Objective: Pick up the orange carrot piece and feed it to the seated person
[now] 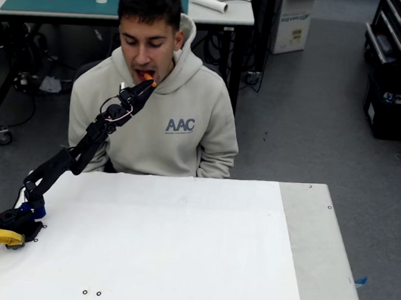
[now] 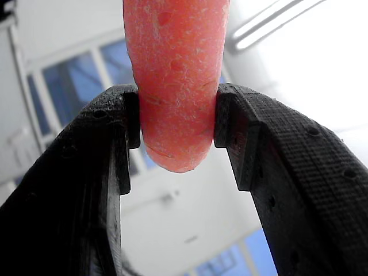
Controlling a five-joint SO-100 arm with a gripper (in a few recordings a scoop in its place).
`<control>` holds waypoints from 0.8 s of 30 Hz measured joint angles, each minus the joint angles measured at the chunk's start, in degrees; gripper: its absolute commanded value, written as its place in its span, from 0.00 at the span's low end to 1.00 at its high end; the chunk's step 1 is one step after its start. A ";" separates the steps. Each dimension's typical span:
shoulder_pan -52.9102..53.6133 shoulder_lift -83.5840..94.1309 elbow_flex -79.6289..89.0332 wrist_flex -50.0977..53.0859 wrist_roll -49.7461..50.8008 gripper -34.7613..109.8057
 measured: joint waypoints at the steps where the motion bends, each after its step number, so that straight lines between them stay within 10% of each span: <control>1: 0.09 0.00 0.00 0.00 0.00 0.22; 24: -0.88 -0.09 0.00 -0.35 -0.35 0.36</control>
